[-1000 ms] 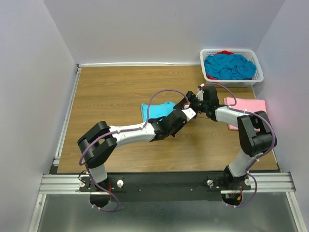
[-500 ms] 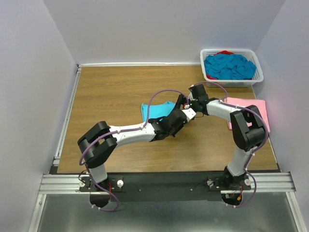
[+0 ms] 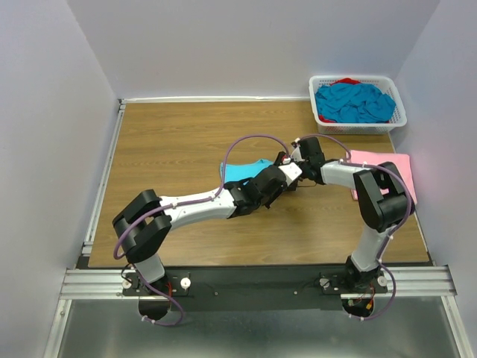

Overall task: Fold and stack the t-shirts
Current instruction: Neatly place the folded tshirt to the corner

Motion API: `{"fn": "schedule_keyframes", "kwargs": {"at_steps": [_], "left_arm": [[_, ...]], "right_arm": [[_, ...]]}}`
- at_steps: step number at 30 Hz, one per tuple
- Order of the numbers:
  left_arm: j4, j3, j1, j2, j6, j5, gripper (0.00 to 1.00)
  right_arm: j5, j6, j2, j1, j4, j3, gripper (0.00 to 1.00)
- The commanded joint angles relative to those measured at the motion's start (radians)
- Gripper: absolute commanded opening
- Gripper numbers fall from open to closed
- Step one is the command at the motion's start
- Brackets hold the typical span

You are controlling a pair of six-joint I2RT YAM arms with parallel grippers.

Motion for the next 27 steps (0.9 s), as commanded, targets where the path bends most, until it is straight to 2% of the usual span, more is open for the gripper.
{"fn": "schedule_keyframes", "kwargs": {"at_steps": [1,6,7,9,10,12,13,14,17,18,20,21,22,23,24,27], "left_arm": [[0.021,-0.005,0.002,-0.041,-0.007,-0.016,0.00],[0.025,-0.005,0.002,-0.033,-0.010,-0.005,0.00],[0.024,-0.005,0.003,-0.032,-0.010,-0.004,0.00],[0.027,-0.005,0.002,-0.029,-0.016,0.006,0.00],[0.027,-0.005,0.002,-0.029,-0.020,0.013,0.00],[0.026,-0.003,0.000,-0.033,-0.026,0.024,0.00],[0.027,-0.003,0.000,-0.044,-0.035,0.030,0.01],[0.026,-0.005,0.000,-0.052,-0.036,0.032,0.03],[0.015,-0.003,0.003,-0.102,-0.046,0.015,0.19],[-0.011,0.006,0.003,-0.134,-0.050,0.003,0.32],[-0.046,0.023,0.014,-0.171,-0.052,-0.034,0.43],[-0.078,0.038,0.037,-0.193,-0.043,-0.040,0.53],[-0.089,0.043,0.052,-0.239,-0.037,-0.042,0.57],[-0.102,0.046,0.098,-0.265,-0.027,-0.042,0.66],[-0.106,0.047,0.098,-0.292,-0.023,-0.042,0.70],[-0.108,0.043,0.285,-0.423,-0.006,-0.005,0.75]], "right_arm": [[-0.053,0.032,0.067,0.003,0.051,-0.053,0.69],[-0.062,0.030,0.082,0.003,0.071,-0.048,0.57],[-0.060,0.026,0.082,0.003,0.071,-0.048,0.49],[-0.050,0.010,0.071,0.001,0.068,-0.056,0.42],[-0.047,0.004,0.064,0.001,0.069,-0.058,0.27],[-0.028,-0.033,0.035,0.000,0.061,-0.065,0.16],[-0.019,-0.046,0.024,-0.002,0.054,-0.067,0.07],[-0.007,-0.063,0.009,-0.003,0.040,-0.062,0.04],[0.099,-0.164,-0.044,-0.005,-0.070,-0.030,0.01],[0.126,-0.216,-0.071,-0.003,-0.131,-0.013,0.01],[0.185,-0.266,-0.096,-0.003,-0.187,0.001,0.01],[0.243,-0.310,-0.111,-0.005,-0.228,0.005,0.01],[0.269,-0.330,-0.134,-0.003,-0.248,0.011,0.01],[0.322,-0.368,-0.146,-0.005,-0.282,0.014,0.01],[0.349,-0.390,-0.154,-0.003,-0.299,0.021,0.01],[0.479,-0.454,-0.171,-0.003,-0.377,0.054,0.01]]}}
